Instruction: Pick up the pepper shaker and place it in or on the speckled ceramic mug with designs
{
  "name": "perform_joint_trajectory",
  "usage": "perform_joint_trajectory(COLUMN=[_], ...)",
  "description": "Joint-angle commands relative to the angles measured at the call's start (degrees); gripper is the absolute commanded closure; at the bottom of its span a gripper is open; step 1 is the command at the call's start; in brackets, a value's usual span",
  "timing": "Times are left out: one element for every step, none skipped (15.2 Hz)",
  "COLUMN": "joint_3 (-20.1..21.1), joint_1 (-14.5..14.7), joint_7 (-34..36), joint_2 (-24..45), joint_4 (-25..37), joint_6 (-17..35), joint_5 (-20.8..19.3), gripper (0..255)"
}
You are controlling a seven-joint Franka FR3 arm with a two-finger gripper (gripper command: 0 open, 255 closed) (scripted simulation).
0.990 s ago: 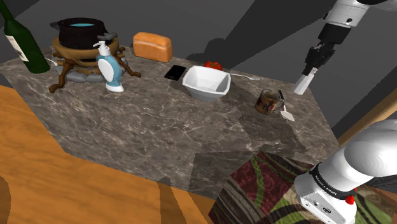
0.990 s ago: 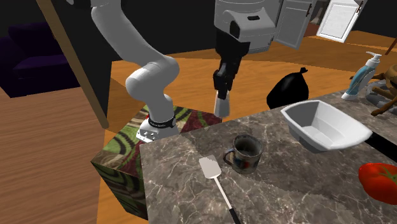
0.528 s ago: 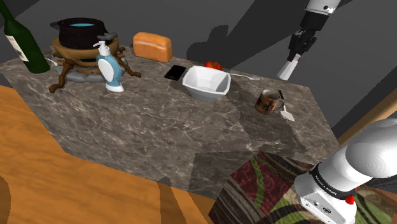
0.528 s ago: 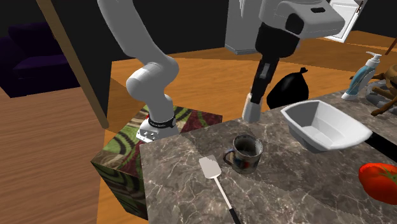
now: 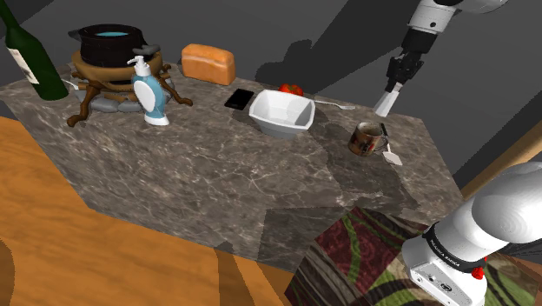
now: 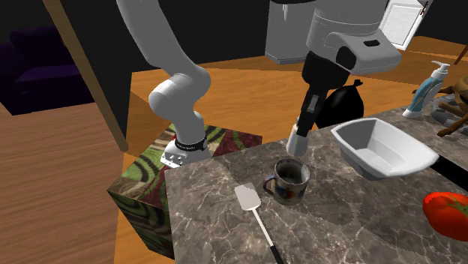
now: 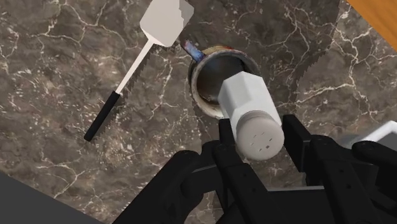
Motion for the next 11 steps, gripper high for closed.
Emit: perform_joint_trajectory(joint_3=[-0.13,-0.17,-0.22,-0.26,-0.31,-0.36,-0.41,-0.47,-0.52,-0.58,-0.64], joint_1=[-0.05,-0.07,-0.08,-0.10,-0.11,-0.12,-0.13,-0.14,-0.15,-0.15,-0.15], joint_7=[-0.18,-0.24,-0.30,-0.36,-0.42,-0.49,-0.56,-0.63,-0.70,-0.78,-0.86], joint_2=[0.10,0.15,0.23,0.31,0.41,0.52,0.64,0.78,0.94,1.10,1.29], joint_4=[-1.58,-2.30,-3.01,-3.71,-4.40,-5.07,-5.74,-6.40,-7.04,-7.68,-8.30], joint_6=[1.70,2.47,3.25,4.03,4.81,5.60,6.39,7.18,7.97,8.77,9.57], joint_5=[-0.04,-0.05,-0.06,-0.06,-0.07,-0.07,-0.07,-0.06,-0.06,-0.05,-0.04], gripper=[255,255,255,255,255,255,255,255,255,255,255])
